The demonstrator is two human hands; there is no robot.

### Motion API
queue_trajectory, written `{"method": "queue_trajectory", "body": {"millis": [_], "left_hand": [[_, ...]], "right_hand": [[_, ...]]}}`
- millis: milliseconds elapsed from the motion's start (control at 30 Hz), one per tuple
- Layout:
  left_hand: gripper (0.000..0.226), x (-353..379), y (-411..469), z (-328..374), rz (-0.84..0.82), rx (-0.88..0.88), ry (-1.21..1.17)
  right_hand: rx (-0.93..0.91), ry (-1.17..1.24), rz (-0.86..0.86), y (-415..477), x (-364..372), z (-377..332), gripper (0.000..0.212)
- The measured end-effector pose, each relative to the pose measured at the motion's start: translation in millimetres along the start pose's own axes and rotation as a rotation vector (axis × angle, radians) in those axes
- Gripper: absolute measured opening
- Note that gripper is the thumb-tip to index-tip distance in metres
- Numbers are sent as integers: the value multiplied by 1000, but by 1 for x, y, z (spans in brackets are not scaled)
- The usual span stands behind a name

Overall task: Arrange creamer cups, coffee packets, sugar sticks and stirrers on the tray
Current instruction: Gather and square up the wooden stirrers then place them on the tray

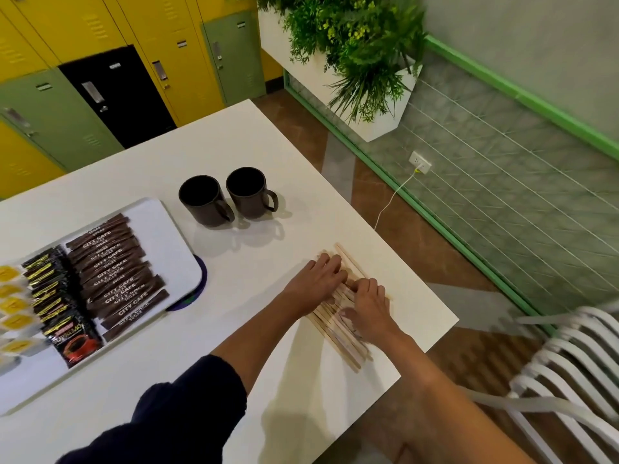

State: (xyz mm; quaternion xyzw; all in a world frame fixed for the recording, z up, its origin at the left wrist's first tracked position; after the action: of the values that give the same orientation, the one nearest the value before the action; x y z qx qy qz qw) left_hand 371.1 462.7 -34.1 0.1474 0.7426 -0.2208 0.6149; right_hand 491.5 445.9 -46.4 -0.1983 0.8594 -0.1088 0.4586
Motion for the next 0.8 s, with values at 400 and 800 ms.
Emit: {"method": "queue_trajectory", "body": {"millis": [400,800], "left_hand": [[38,3,-2,-3,-13,-74,-5],[41,-6,3,-22,-75,-100,-221]], "right_hand": [[44,-35,-44,4,3,-5,42],[-16,-130,-136,12,-5,-19,33]]}}
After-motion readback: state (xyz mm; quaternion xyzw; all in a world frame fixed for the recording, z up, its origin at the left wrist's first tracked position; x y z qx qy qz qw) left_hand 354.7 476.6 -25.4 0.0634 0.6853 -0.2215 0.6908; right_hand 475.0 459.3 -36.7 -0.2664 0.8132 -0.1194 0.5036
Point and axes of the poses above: each hand's wrist, its own y-axis towards the middle knuckle, its own x-axis out of the palm, z = x × y, the point moved 4 cm from there along y, towards the middle knuckle, and after that the axes turned 11 degrees about y, right-handed, at the moved point
